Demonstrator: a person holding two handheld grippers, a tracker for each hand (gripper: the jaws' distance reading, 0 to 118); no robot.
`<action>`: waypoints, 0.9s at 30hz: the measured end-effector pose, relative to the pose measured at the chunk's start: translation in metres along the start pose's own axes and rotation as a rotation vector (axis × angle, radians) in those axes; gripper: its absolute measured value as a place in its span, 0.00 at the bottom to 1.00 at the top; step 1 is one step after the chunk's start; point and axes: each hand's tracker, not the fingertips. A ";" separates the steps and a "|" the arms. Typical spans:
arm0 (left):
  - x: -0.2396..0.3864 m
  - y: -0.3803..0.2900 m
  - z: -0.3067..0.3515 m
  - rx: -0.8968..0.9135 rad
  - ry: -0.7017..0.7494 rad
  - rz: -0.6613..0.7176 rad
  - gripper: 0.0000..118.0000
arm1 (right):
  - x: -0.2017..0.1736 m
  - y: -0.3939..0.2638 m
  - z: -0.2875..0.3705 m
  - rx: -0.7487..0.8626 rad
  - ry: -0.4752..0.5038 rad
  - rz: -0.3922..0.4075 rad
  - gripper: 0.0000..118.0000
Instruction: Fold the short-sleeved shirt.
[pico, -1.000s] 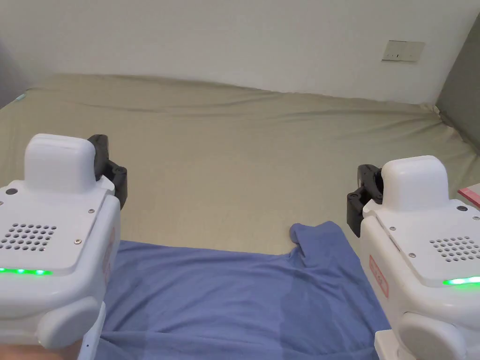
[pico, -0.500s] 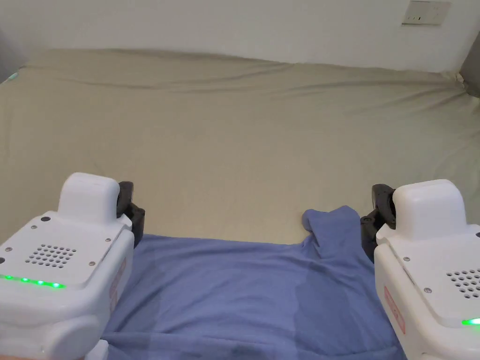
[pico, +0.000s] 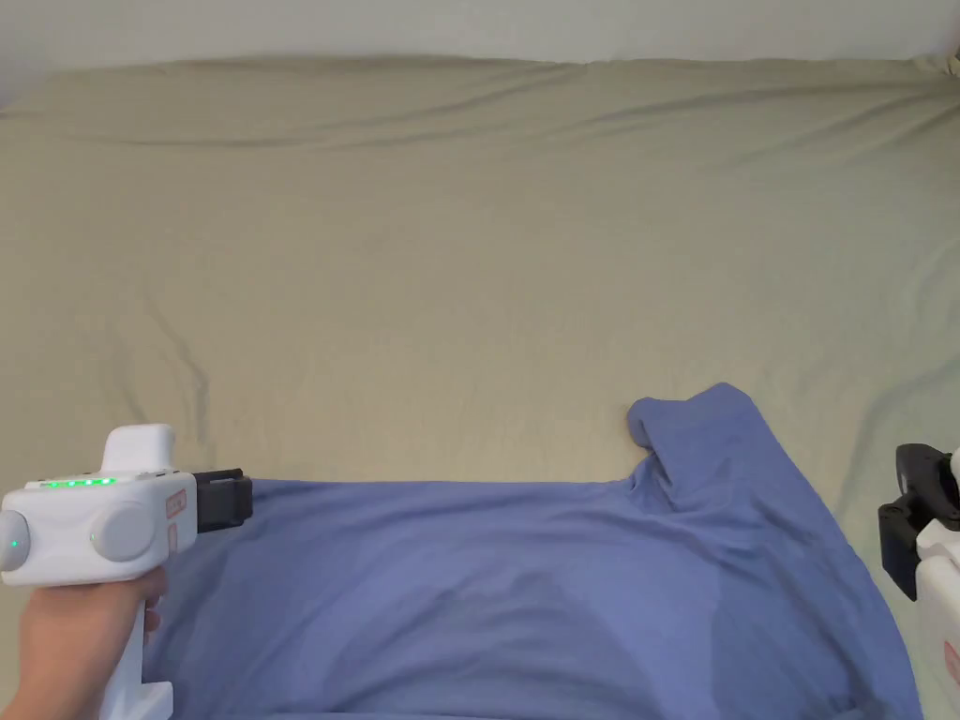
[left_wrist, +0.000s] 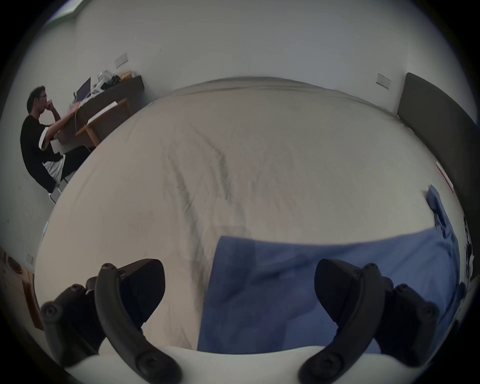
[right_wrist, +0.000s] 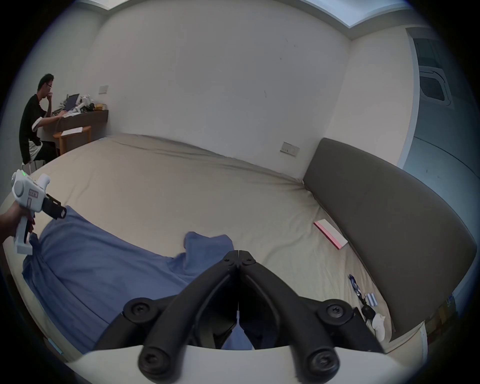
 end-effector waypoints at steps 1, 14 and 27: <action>0.000 0.002 -0.007 -0.011 -0.002 0.001 0.88 | 0.001 0.000 -0.001 -0.010 -0.004 -0.004 0.01; 0.038 -0.005 0.031 0.018 -0.018 -0.127 0.02 | 0.007 0.005 -0.018 -0.050 0.036 -0.019 0.01; 0.034 -0.017 0.148 0.232 -0.022 -0.224 0.02 | 0.033 -0.016 -0.167 -0.488 0.208 -0.117 0.87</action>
